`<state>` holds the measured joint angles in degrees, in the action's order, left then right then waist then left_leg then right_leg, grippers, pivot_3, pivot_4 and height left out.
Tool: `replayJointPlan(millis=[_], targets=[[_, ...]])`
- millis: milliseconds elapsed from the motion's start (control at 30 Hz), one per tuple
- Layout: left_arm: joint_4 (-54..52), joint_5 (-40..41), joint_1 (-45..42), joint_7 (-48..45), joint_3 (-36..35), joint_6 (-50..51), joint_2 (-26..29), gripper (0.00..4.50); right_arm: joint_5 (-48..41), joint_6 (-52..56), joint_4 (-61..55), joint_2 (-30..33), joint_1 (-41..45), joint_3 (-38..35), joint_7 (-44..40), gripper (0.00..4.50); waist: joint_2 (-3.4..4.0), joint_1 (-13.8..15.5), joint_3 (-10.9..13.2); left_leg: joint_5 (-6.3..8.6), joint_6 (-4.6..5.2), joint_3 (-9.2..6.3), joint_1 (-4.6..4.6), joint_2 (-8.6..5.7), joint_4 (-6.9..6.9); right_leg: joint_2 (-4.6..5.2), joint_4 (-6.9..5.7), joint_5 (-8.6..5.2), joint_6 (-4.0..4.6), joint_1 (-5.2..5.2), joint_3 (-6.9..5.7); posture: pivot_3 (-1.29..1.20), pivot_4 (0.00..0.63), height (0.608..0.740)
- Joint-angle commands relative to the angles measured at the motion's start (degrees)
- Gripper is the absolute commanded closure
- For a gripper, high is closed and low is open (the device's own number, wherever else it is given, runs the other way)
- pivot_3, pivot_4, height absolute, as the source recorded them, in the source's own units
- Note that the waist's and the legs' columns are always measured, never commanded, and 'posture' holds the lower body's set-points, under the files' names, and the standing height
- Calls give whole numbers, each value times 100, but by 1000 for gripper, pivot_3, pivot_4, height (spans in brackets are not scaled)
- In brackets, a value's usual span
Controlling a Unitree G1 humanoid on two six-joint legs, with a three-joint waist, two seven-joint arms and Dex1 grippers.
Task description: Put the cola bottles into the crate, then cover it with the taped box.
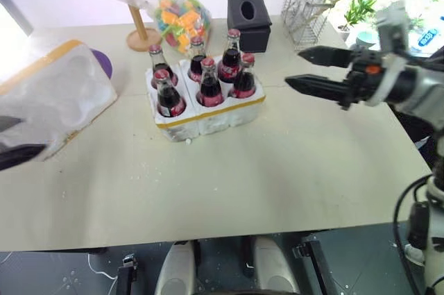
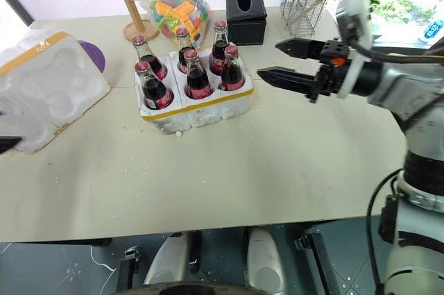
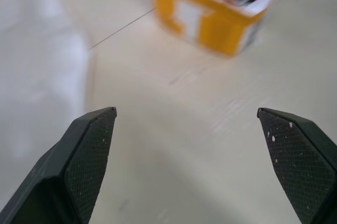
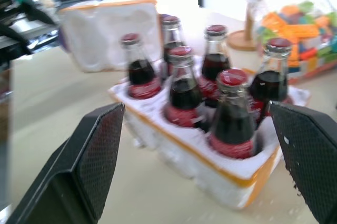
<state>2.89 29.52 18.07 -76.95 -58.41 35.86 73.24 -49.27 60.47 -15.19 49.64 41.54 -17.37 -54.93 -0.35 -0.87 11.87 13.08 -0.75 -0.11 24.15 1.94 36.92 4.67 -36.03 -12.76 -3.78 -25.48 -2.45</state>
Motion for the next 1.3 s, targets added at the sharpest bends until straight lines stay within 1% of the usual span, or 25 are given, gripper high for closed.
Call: replayJointPlan(millis=[33, 133, 167, 233, 300, 333, 367, 467, 567, 633, 700, 800, 900, 1000, 1067, 1133, 1167, 1233, 1300], targets=[[1295, -976, 265, -649, -408, -1047, 475, 0, -697, 144, -584, 305, -48, -345, -269, 54, 0, -3, 0, 1, -2, 3, 0, 1, 0, 5, 3, 0, 0, -3, 0, 0, 150, 740], [2578, -1408, 106, -1013, -240, -1768, 1040, 0, -743, 55, -661, 289, 27, -270, -44, 54, -13, -6, -7, 12, -20, 8, 6, 9, 0, 8, 8, 3, 3, -22, -2, 0, 150, 740], [3148, -1558, -31, -1056, -12, -2129, 1314, 0, -797, 43, -646, 255, 53, -249, -7, 54, -16, 10, -10, 14, -23, 10, 14, 11, 1, 9, 10, 5, 6, -46, -3, 0, 150, 740], [4095, -1656, -519, -928, 692, -2699, 1767, 0, -869, 8, -586, 190, 62, -212, 15, 54, -17, 30, -10, 14, -23, 21, 31, 10, 1, 22, 7, 14, 21, -68, -5, 0, 150, 740], [4647, -1620, -1299, -661, 1584, -3024, 1970, 0, -821, -87, -570, 147, 6, -126, 40, 54, -18, 28, -12, 8, -14, 41, 36, 4, -4, 38, 3, 15, 20, -75, -6, 0, 150, 740], [4802, -1635, -1719, -559, 2011, -3101, 1992, 0, -764, -144, -556, 143, -25, -76, 45, 54, -17, 26, -12, 7, -12, 49, 39, 3, -7, 40, 2, 15, 19, -68, -5, 0, 150, 740], [4965, -1823, -2380, -407, 2605, -3215, 1907, 0, -682, -210, -544, 118, -55, -7, 84, 54, -17, 20, -12, 7, -13, 61, 43, 2, -8, 41, -2, 16, 18, -62, 0, 0, 150, 740], [5486, -2615, -4207, -218, 4054, -3440, 1533, 0, -677, -233, -509, 92, -83, 48, 231, 54, -20, 22, -12, 7, -11, 82, 50, 3, -11, 31, -9, 21, -1, -78, 9, 0, 150, 740], [6097, -3432, -5530, -145, 5060, -3666, 1226, 0, -650, -212, -462, 172, -138, 16, 357, 54, -27, 31, -15, 6, -9, 87, 49, 11, -3, 15, -19, 42, -39, -78, 12, 0, 150, 740], [6454, -3854, -6179, -9, 5523, -3776, 1067, 0, -651, -181, -425, 222, -171, -33, 432, 54, -45, 26, -19, 5, -9, 87, 50, 18, 9, 5, -21, 47, -41, -75, 12, 0, 150, 740], [6741, -4173, -6684, 172, 5853, -3841, 915, 0, -687, -136, -412, 251, -202, -94, 530, 54, -62, 17, -23, 5, -9, 88, 49, 23, 15, 4, -21, 52, -45, -73, 14, 0, 150, 740], [7027, -4491, -7238, 441, 6157, -3857, 701, 0, -753, -67, -492, 283, -328, -180, 669, 54, -69, 24, -23, 5, -9, 93, 49, 24, 20, 4, -20, 54, -49, -73, 21, 0, 150, 740], [7188, -4678, -7516, 575, 6319, -3841, 567, 0, -822, -36, -636, 291, -483, -240, 769, 54, -69, 25, -23, 6, -9, 95, 48, 25, 20, 4, -20, 54, -49, -73, 24, 0, 150, 740], [7277, -4882, -7601, 536, 6489, -3814, 492, 0, -896, -2, -706, 304, -602, -310, 921, 54, -72, 23, -21, 6, -9, 95, 48, 27, 19, 3, -20, 54, -48, -75, 24, 0, 150, 740], [7306, -4979, -7719, 215, 6604, -3659, 462, 0, -939, 16, -747, 306, -649, -339, 1020, 54, -76, 20, -21, 6, -9, 98, 48, 27, 20, 3, -20, 54, -48, -75, 26, 0, 150, 740], [7307, -5043, -8035, -559, 6728, -3269, 425, 0, -908, -16, -808, 329, -709, -331, 1075, 54, -86, 25, -22, 6, -9, 98, 48, 28, 20, 2, -20, 54, -48, -75, 26, 0, 150, 740], [7307, -5059, -8172, -770, 6762, -3153, 408, 0, -910, -24, -822, 333, -718, -323, 1099, 54, -89, 25, -23, 6, -9, 99, 48, 29, 22, 1, -21, 54, -48, -75, 26, 0, 150, 740], [7311, -5058, -8434, -896, 6757, -2958, 343, 0, -950, -21, -826, 322, -712, -320, 1147, 54, -89, 28, -22, 6, -9, 100, 48, 29, 23, 2, -20, 54, -47, -74, 27, 0, 150, 740], [7322, -5047, -8582, -819, 6737, -2859, 291, 0, -996, -11, -835, 302, -698, -318, 1195, 54, -89, 36, -23, 6, -9, 100, 48, 29, 25, 2, -20, 54, -47, -74, 29, 0, 150, 740]])
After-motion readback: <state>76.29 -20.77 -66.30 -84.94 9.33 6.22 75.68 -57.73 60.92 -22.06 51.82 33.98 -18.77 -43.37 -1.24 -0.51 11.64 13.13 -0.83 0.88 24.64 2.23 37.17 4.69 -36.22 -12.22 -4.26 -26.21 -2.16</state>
